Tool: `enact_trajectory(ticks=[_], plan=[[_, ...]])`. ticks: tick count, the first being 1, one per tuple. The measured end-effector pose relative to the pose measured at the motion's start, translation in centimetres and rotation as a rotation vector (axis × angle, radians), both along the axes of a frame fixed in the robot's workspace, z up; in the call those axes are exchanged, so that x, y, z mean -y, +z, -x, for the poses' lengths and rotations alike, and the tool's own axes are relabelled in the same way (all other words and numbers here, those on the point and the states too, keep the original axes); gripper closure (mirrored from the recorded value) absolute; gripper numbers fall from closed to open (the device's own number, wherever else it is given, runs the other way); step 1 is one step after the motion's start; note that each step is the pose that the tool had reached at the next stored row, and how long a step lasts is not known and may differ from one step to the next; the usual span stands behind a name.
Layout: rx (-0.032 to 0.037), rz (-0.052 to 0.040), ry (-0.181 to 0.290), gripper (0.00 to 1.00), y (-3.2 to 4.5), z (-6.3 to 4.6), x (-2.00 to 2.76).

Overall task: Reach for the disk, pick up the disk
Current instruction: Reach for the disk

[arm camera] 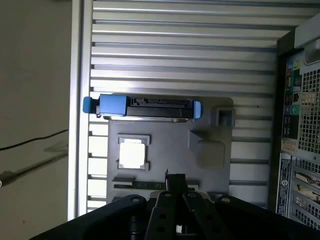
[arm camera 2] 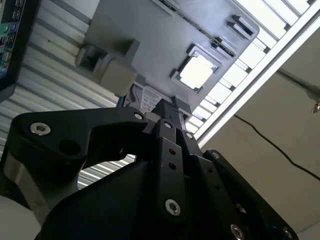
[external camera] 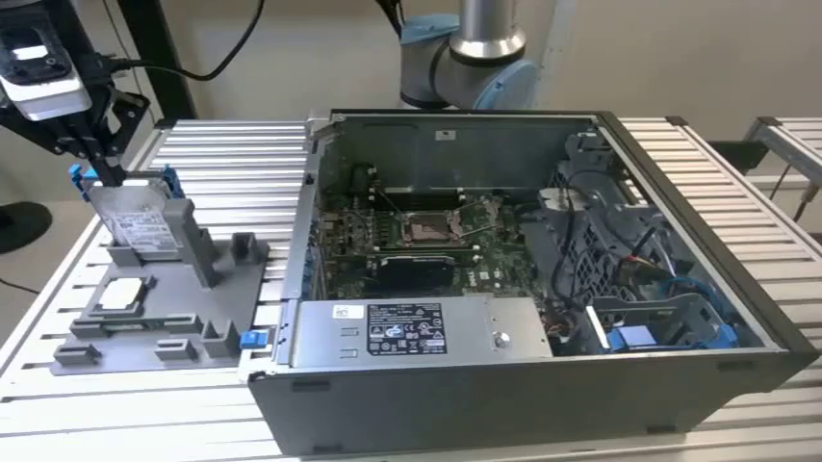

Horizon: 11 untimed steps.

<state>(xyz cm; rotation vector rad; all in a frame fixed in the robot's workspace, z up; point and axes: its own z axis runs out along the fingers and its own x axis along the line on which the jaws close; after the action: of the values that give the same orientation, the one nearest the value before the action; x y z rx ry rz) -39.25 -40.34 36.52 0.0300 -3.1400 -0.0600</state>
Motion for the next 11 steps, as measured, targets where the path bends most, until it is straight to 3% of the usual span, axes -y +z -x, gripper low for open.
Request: enact_trajectory(ticks=[3, 5, 7, 11], plan=[[0.0, 0.0, 0.0, 1.0, 0.0, 0.0, 0.0], [0.0, 0.0001, 0.0, 1.0, 0.0, 0.0, -0.26], [0.0, 0.0, 0.0, 1.0, 0.0, 0.0, -0.93], [0.0, 0.0, 0.0, 1.0, 0.0, 0.0, -2.74]])
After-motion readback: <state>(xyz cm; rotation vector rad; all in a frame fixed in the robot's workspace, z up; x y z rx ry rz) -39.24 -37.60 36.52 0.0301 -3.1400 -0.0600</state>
